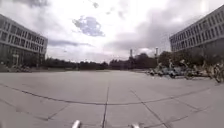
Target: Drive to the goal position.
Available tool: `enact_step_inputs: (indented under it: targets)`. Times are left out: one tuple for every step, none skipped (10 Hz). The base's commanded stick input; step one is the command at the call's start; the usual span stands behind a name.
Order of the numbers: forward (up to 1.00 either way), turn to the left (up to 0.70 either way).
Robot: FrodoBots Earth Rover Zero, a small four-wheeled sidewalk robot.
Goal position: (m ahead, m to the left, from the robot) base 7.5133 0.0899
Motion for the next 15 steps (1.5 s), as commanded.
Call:
enact_step_inputs:
  targets:
    - [1.00, 0.00]
    - [1.00, 0.00]
    - [1.00, 0.00]
    - [1.00, 0.00]
    - [1.00, 0.00]
    - [1.00, 0.00]
    - [1.00, 0.00]
    - [1.00, 0.00]
    - [1.00, 0.00]
    - [1.00, 0.00]
    - [1.00, 0.00]
    - [1.00, 0.00]
    - [1.00, 0.00]
    - [1.00, 0.00]
    - [1.00, 0.00]
